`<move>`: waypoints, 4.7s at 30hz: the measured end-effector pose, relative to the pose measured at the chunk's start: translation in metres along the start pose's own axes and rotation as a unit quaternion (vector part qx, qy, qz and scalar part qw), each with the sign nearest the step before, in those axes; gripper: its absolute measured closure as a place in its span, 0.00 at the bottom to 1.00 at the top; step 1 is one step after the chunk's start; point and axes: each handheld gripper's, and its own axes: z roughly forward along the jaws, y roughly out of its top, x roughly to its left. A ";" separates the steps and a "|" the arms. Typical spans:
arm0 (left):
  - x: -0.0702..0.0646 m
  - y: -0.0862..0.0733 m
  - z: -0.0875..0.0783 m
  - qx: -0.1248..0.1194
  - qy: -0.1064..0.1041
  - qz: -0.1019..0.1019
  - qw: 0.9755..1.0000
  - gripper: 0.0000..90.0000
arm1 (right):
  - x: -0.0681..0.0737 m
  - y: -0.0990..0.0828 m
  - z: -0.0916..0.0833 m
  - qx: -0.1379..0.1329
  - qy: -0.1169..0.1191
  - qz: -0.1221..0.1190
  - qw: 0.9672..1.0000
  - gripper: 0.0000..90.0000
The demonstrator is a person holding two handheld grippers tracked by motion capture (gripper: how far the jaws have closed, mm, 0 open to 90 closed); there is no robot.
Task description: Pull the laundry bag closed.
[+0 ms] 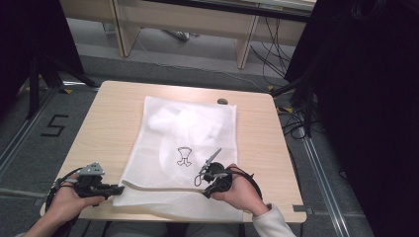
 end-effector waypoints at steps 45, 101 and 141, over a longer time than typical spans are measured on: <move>0.000 -0.001 0.000 -0.012 0.005 -0.005 1.000 0.95 | -0.005 -0.012 -0.007 0.005 -0.005 0.015 1.000 0.91; 0.001 -0.001 -0.002 -0.016 0.009 -0.012 1.000 0.95 | -0.016 -0.033 -0.012 0.010 -0.010 0.026 1.000 0.91; 0.002 0.000 -0.003 -0.008 0.006 -0.013 1.000 0.95 | -0.021 -0.049 -0.016 0.014 -0.004 0.049 0.999 0.91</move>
